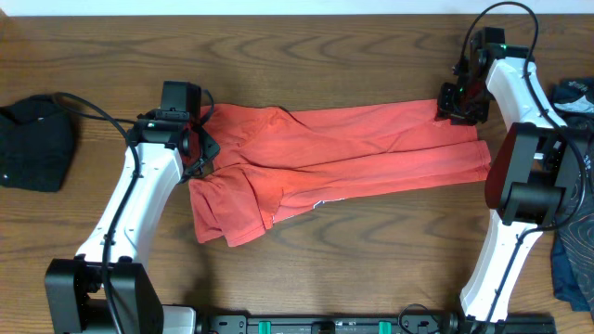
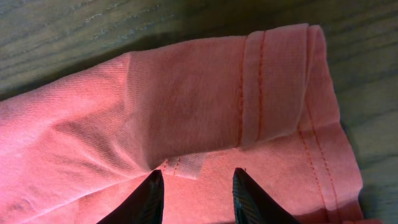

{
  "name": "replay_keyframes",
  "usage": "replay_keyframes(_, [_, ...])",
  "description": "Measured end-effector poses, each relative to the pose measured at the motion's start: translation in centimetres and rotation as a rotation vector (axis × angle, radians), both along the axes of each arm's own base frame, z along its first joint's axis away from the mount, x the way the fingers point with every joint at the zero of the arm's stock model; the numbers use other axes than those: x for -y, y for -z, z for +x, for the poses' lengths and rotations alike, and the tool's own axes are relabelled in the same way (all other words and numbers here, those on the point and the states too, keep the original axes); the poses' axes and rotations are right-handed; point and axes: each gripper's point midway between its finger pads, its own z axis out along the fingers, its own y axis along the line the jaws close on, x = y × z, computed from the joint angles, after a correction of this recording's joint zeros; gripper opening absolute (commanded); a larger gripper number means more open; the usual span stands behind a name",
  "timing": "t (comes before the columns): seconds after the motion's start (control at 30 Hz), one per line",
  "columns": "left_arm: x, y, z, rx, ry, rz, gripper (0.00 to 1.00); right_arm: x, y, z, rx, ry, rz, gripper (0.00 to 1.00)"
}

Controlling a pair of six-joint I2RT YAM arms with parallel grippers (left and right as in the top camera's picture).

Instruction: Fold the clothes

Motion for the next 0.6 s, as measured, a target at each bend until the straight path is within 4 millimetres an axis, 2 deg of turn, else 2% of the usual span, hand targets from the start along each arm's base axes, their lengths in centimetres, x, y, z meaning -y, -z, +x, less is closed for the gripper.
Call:
replay_keyframes(0.37, [0.0, 0.0, -0.1, -0.005, 0.006, 0.003, 0.49, 0.0, 0.1, 0.7, 0.025, 0.009, -0.002, 0.31])
replay_keyframes(0.6, [-0.1, 0.1, -0.3, -0.015, 0.006, 0.008, 0.49, -1.3, 1.4, 1.0, 0.016, -0.003, 0.001, 0.26])
